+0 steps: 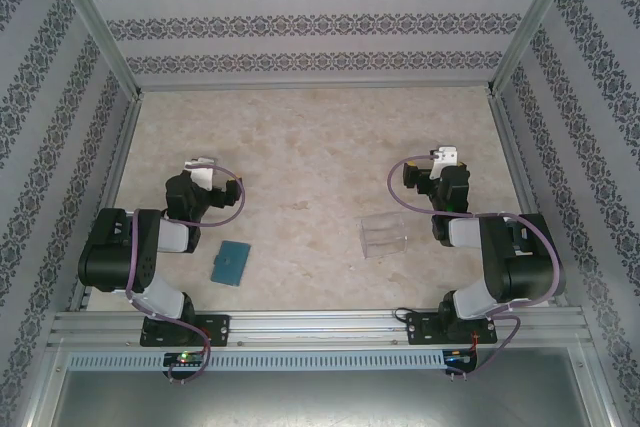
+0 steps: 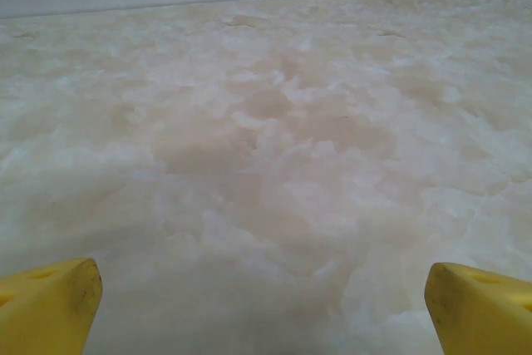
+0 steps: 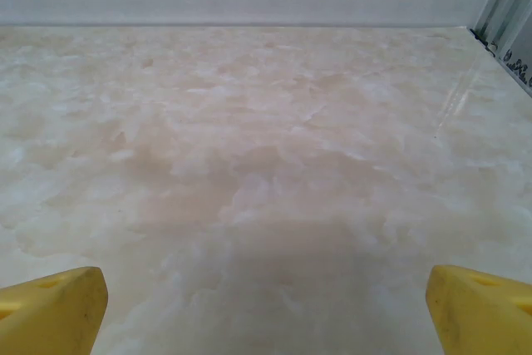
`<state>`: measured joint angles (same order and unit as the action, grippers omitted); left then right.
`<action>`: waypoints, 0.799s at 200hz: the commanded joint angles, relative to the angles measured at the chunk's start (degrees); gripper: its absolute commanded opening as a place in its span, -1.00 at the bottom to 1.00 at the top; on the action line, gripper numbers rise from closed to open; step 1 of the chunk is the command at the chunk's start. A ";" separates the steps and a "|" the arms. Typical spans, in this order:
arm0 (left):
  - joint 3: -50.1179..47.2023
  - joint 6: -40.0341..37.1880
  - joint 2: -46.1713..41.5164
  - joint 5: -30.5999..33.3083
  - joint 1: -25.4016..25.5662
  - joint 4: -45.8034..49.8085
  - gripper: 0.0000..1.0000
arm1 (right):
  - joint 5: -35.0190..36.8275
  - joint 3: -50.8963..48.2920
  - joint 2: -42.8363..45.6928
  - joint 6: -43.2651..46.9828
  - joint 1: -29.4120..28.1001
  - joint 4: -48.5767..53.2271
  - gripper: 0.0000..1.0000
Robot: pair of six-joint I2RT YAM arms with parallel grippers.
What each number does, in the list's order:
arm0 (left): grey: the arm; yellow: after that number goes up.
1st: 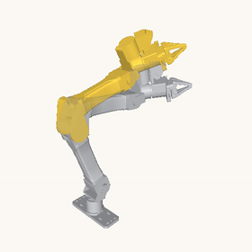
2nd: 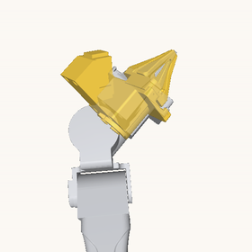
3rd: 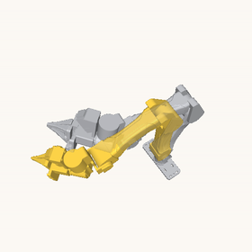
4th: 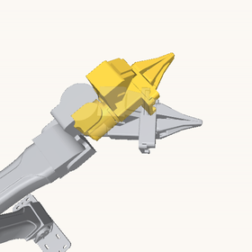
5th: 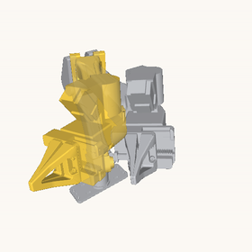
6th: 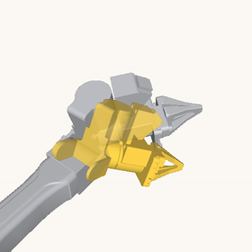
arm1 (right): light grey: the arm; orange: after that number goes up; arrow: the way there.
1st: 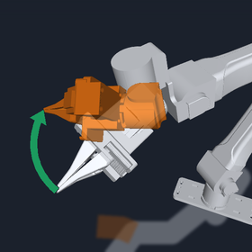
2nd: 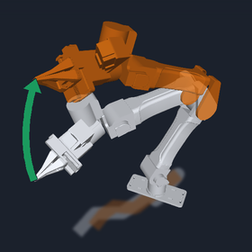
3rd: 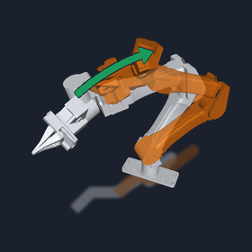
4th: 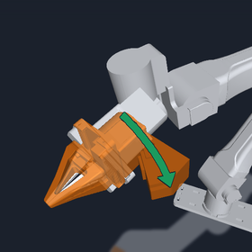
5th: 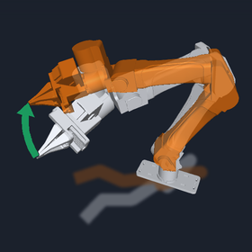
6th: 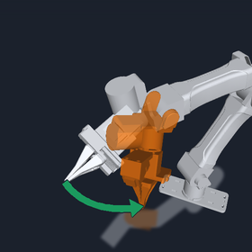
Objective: Take the credit cards out of the card holder
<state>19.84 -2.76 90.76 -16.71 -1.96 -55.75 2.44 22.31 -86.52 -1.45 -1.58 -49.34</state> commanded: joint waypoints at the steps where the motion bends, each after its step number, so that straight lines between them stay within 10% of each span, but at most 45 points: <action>1: 0.58 -0.14 0.04 0.60 -0.46 -1.06 1.00 | -0.89 -0.07 0.07 0.27 0.54 -1.36 0.96; 160: 1.07 0.31 0.10 1.06 -0.42 -0.20 1.00 | -0.90 -0.07 0.07 0.25 0.53 -1.36 0.96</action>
<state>19.90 -2.74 90.76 -15.84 -1.96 -55.72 2.44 22.31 -86.52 -1.45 -1.58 -49.34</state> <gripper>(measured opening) 0.998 0.980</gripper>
